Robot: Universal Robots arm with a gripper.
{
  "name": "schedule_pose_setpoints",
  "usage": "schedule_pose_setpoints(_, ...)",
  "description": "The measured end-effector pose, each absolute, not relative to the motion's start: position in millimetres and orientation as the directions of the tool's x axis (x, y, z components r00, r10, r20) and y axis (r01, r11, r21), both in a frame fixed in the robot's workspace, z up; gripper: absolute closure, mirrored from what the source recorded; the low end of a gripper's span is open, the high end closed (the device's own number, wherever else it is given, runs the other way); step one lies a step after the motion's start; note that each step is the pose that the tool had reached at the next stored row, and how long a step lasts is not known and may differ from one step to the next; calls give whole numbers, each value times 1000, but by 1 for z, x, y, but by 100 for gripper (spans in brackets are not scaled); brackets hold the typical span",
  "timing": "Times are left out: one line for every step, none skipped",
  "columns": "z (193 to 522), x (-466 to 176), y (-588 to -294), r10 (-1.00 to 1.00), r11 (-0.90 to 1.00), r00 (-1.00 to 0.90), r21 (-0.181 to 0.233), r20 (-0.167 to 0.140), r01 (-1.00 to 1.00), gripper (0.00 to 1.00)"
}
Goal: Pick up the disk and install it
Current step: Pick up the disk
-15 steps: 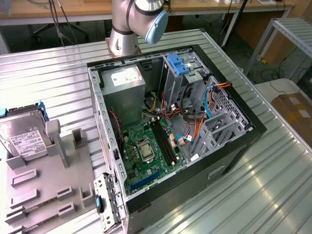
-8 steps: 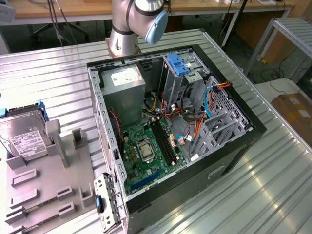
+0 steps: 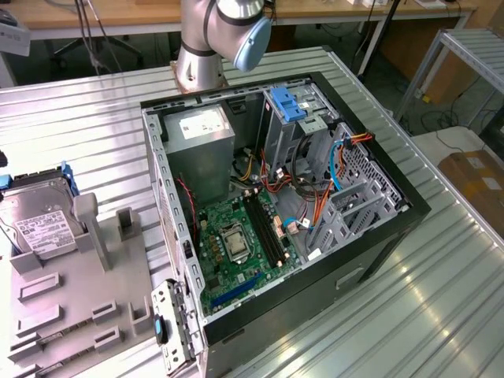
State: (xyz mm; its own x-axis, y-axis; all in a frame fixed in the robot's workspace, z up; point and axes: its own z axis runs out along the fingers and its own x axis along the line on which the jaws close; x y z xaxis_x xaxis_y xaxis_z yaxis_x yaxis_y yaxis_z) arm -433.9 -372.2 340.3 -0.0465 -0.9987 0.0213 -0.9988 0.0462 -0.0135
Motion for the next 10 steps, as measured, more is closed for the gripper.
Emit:
schedule_pose_setpoints(338,-434,-372,-999,46,-46,-14,21,-999,44)
schedule_pose_setpoints(335,-434,-372,-999,46,-47,-14,21,-999,44)
schedule_pose_setpoints(333,-435,-372,-999,46,-47,-14,21,-999,44)
schedule_pose_setpoints(332,-435,-372,-999,46,-47,-14,21,-999,44)
schedule_pose_setpoints(331,-435,-371,-999,46,-47,-13,21,-999,44)
schedule_pose_setpoints(330,-436,-370,-999,46,-46,-13,21,-999,44)
schedule_pose_setpoints(329,-436,-369,-999,46,-47,-13,21,-999,44)
schedule_pose_setpoints(329,-436,-368,-999,46,-47,-13,21,-999,44)
schedule_pose_setpoints(328,-436,-368,-999,46,-47,-14,21,-999,44)
schedule_pose_setpoints(326,-436,-367,-999,46,-46,-14,21,-999,44)
